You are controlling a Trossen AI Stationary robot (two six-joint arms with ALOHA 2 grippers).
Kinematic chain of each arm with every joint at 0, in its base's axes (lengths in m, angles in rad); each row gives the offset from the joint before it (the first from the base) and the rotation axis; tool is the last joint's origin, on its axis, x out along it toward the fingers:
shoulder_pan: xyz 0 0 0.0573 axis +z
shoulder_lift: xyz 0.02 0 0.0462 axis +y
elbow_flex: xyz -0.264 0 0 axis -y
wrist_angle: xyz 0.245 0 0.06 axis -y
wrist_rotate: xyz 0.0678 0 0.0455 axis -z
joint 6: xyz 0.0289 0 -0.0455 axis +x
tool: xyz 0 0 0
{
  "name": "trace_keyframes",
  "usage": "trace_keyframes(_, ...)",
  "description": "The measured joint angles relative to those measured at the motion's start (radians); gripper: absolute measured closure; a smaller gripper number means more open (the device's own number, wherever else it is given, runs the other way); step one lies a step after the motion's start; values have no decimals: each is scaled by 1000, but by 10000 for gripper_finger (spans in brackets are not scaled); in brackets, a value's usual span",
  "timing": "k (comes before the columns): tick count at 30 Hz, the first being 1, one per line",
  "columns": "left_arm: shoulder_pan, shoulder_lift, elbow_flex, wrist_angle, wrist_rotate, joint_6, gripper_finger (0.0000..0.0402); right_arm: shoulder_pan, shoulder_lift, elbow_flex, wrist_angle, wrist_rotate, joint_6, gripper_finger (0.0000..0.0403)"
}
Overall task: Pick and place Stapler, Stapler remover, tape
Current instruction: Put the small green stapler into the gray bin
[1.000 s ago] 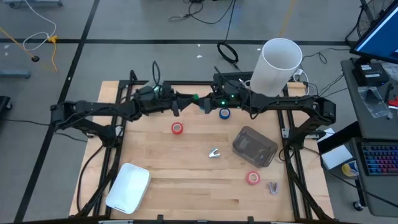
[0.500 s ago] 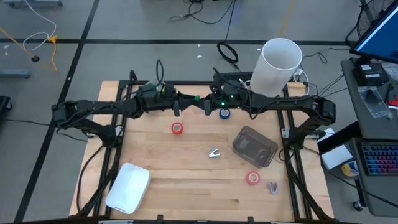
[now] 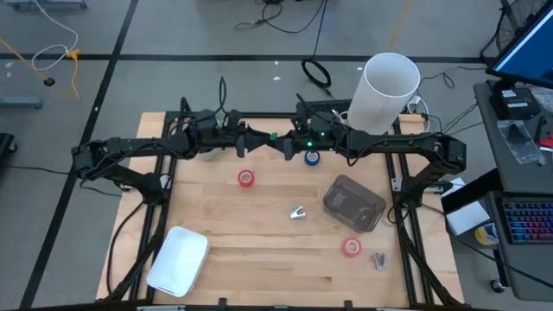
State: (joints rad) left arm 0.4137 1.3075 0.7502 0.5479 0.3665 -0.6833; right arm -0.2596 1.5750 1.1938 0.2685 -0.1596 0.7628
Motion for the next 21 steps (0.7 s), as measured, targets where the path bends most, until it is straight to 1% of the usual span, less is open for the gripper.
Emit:
trace_keyframes(10,47,0,0,3,1,-17,217,5,0,0,12,0,18,338)
trace_keyframes(15,38,0,0,12,39,-40,217,6,0,0,12,0,27,338)
trace_keyframes(21,21,0,0,31,36,-41,217,6,0,0,27,1,30,338)
